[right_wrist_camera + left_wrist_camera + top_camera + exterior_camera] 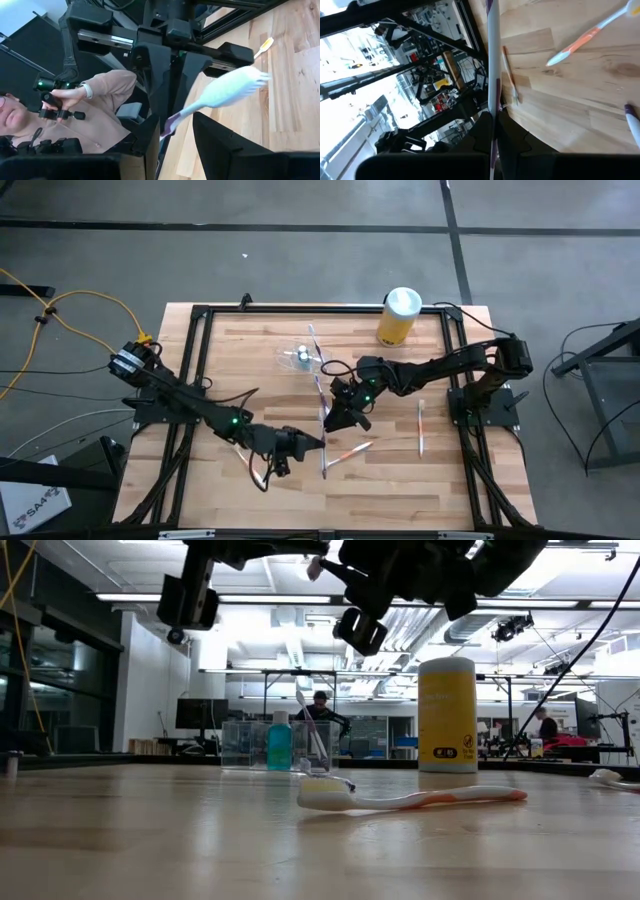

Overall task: Pick & Place toothbrushing station
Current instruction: Put the left violet toothbrush into the transparent organizer

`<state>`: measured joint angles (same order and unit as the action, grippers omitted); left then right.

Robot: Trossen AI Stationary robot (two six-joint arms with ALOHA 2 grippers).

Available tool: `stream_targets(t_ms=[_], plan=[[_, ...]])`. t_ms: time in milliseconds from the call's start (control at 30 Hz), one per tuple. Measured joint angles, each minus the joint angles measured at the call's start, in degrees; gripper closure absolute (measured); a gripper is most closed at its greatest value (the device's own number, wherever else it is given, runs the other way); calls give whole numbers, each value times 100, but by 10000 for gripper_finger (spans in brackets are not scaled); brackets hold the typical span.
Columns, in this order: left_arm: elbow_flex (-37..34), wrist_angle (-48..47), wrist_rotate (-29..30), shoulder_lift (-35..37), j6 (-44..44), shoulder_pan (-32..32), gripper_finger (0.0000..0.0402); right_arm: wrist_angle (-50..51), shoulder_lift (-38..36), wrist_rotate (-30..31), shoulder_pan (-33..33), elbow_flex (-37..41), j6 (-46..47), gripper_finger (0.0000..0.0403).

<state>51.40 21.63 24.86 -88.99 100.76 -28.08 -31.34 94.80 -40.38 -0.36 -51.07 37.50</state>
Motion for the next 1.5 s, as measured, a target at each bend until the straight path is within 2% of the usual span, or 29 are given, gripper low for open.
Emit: stream_targets(t_ms=[833, 1233, 1500], plan=[[0, 21, -207, 5, -250, 125, 399, -96, 2, 293, 0, 0, 7, 295], [2, -15, -385, 11, -230, 123, 399, -259, 7, 196, -2, 4, 67, 373], [2, -31, -419, 11, -51, 123, 399, -281, 7, 72, -15, 4, 188, 395]])
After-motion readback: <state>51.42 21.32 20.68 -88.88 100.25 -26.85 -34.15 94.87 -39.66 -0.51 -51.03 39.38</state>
